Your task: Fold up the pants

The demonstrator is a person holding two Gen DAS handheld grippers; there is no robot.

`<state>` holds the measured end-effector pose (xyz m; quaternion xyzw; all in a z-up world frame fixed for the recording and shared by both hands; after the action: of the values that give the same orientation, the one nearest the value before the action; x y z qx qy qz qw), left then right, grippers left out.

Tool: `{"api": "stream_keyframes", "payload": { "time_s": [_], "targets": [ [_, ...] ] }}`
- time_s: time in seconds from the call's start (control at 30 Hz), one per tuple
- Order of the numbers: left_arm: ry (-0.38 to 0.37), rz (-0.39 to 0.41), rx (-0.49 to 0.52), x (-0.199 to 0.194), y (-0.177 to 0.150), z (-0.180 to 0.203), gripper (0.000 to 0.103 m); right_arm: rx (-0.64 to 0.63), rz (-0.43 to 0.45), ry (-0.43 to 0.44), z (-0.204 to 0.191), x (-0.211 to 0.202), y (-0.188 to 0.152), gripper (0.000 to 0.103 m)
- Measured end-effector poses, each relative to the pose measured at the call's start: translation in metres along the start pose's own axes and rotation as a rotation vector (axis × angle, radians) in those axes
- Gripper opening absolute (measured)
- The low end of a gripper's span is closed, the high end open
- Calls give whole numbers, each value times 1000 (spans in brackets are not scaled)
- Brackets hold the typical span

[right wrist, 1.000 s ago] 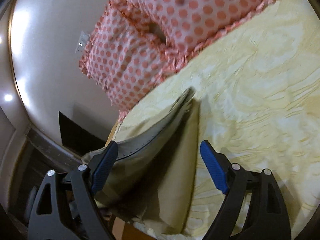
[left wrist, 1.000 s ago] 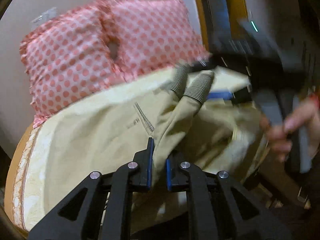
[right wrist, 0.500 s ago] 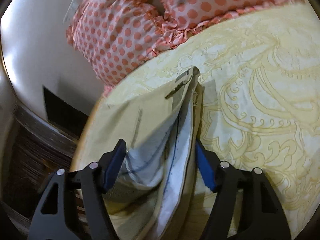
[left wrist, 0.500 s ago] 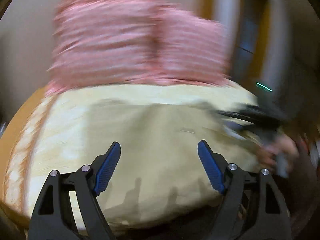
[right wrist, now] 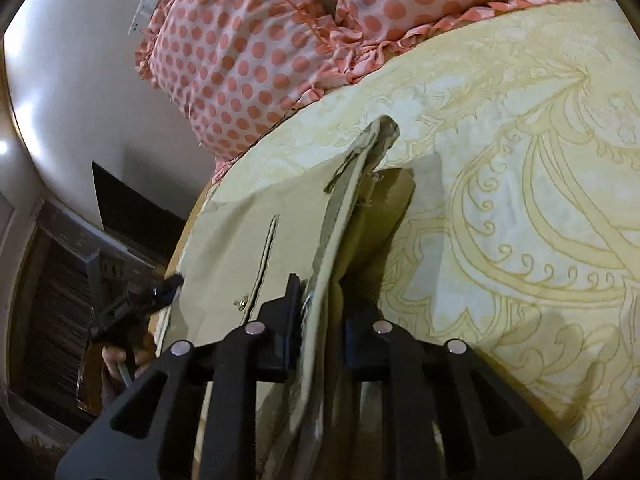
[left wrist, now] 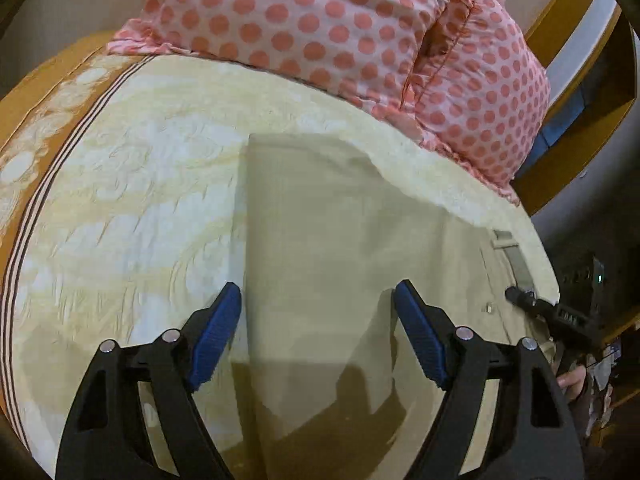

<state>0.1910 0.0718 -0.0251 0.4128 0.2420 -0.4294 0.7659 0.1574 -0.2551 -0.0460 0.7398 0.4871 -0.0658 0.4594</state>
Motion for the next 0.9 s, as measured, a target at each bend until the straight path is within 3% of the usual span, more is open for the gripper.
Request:
{"api": "stream_keyframes", "payload": {
  "time_s": [0.1, 0.13, 0.17, 0.27, 0.37, 0.47, 0.53, 0.57, 0.6, 0.63, 0.7, 0.73, 0.8, 0.83, 0.87, 0.9],
  "targets": [
    [-34, -56, -49, 9, 12, -1, 49, 6, 4, 26, -1, 0, 9, 14],
    [-42, -85, -75, 12, 16, -4, 26, 7, 9, 38, -1, 1, 14, 13],
    [-46, -104, -93, 13, 19, -7, 17, 4, 11, 44, -1, 3, 19, 13],
    [-32, -113, -51, 16, 34, 4, 10, -33, 19, 17, 2, 8, 48, 12],
    [14, -38, 32, 23, 59, 32, 10, -61, 62, -31, 6, 11, 80, 11],
    [44, 44, 64, 42, 91, 53, 11, -75, 123, -136, 23, 14, 113, 12],
    [152, 79, 109, 62, 106, 58, 15, -87, 61, -283, 44, 22, 117, 24],
    [233, 98, 123, 67, 110, 55, 15, -94, 25, -413, 55, 19, 114, 37],
    [286, 111, 130, 67, 111, 52, 15, -103, 40, -437, 55, 12, 111, 43],
    [296, 134, 140, 61, 110, 51, 15, -118, 75, -424, 51, 2, 107, 47],
    [281, 215, 171, 38, 102, 51, 16, -127, 126, -366, 40, -13, 102, 64],
    [242, 226, 182, 27, 93, 54, 16, -133, 137, -301, 30, -16, 99, 65],
    [112, 174, 184, 14, 68, 65, 18, -130, 120, -177, 13, -10, 92, 69],
    [73, 151, 182, 14, 61, 69, 26, -122, 101, -124, 8, -4, 88, 71],
    [28, 112, 179, 16, 48, 74, 45, -100, 65, -75, 5, 5, 82, 75],
    [4, 65, 169, 22, 35, 76, 55, -64, 30, -62, 8, 14, 76, 81]
  ]
}}
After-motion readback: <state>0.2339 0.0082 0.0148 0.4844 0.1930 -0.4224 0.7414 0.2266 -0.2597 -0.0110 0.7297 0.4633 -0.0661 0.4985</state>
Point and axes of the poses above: each gripper's, at about its wrist camera, not at the fingertips, and x roughly the way its jaws point, z to its right, y to its top, the point moved 6 cm from there along x, roughly the way its jaws point, and after that the axes turned 15 degrees about -x, right-handed, at the moved point
